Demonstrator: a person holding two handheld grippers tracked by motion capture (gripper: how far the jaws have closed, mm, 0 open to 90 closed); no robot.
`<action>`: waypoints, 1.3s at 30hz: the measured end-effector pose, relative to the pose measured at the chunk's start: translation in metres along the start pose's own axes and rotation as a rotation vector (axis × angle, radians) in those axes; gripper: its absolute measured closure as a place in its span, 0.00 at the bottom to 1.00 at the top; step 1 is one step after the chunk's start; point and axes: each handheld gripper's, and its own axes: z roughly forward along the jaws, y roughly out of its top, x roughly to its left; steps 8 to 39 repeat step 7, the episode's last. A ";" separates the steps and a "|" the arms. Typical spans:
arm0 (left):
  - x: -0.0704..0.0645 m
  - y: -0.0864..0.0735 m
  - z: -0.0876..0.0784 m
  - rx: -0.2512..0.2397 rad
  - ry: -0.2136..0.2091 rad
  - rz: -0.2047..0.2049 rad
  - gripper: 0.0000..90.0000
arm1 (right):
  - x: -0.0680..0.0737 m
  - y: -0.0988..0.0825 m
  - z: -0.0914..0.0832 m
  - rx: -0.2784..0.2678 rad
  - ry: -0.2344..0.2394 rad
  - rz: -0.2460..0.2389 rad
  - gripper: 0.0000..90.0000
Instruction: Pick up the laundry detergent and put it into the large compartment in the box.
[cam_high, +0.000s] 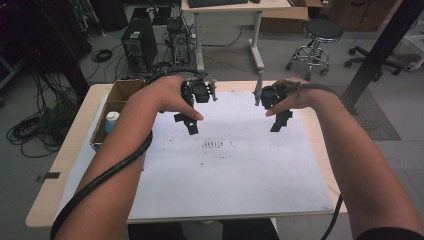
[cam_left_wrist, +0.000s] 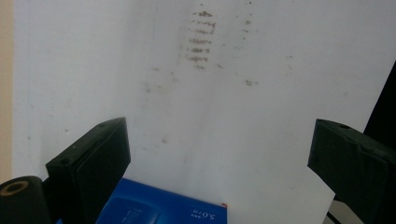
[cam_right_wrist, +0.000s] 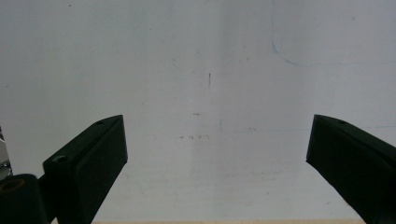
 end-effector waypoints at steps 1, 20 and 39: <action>0.000 0.000 0.000 -0.002 -0.004 -0.002 0.06 | 0.000 0.000 0.000 0.000 0.001 0.000 0.06; -0.002 0.004 -0.002 -0.015 0.003 0.009 0.06 | 0.002 -0.001 -0.003 -0.007 -0.005 0.002 0.06; -0.002 0.004 -0.002 -0.015 0.003 0.009 0.06 | 0.002 -0.001 -0.003 -0.007 -0.005 0.002 0.06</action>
